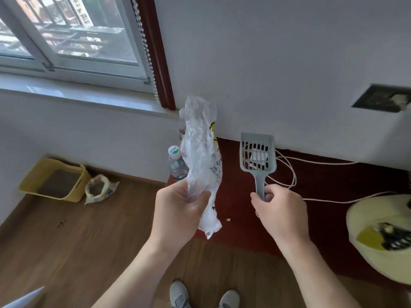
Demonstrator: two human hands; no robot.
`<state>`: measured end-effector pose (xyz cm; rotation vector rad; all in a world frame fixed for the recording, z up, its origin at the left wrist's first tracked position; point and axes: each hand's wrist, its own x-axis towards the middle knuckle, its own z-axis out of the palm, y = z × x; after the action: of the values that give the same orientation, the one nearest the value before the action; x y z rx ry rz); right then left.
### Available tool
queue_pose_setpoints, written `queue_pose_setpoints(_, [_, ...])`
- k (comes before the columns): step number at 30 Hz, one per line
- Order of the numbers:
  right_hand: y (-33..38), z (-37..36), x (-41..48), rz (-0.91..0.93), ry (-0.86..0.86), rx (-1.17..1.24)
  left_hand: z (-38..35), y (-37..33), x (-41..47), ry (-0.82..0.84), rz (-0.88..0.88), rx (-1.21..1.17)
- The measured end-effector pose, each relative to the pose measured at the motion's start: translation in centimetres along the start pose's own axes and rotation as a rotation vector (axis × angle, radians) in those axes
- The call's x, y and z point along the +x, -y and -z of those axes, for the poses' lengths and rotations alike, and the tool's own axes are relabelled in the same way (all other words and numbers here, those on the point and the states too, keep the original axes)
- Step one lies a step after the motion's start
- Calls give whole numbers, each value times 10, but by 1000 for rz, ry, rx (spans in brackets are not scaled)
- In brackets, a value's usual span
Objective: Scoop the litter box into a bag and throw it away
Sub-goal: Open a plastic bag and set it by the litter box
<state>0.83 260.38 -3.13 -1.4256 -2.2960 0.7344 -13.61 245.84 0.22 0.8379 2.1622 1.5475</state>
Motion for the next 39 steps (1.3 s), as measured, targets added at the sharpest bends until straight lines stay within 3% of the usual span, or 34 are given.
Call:
queue_pose_setpoints(16, [111,15,-38,259,-96,19,109,-26,-26,-233,-140,-126])
queue_pose_setpoints(29, [271,-79,-118,476,-65,38,292,28,-58,-375,-159,-141])
queue_pose_setpoints(39, [363,-152,-157,577,53,63,397,68,-83,-533,-95,-103])
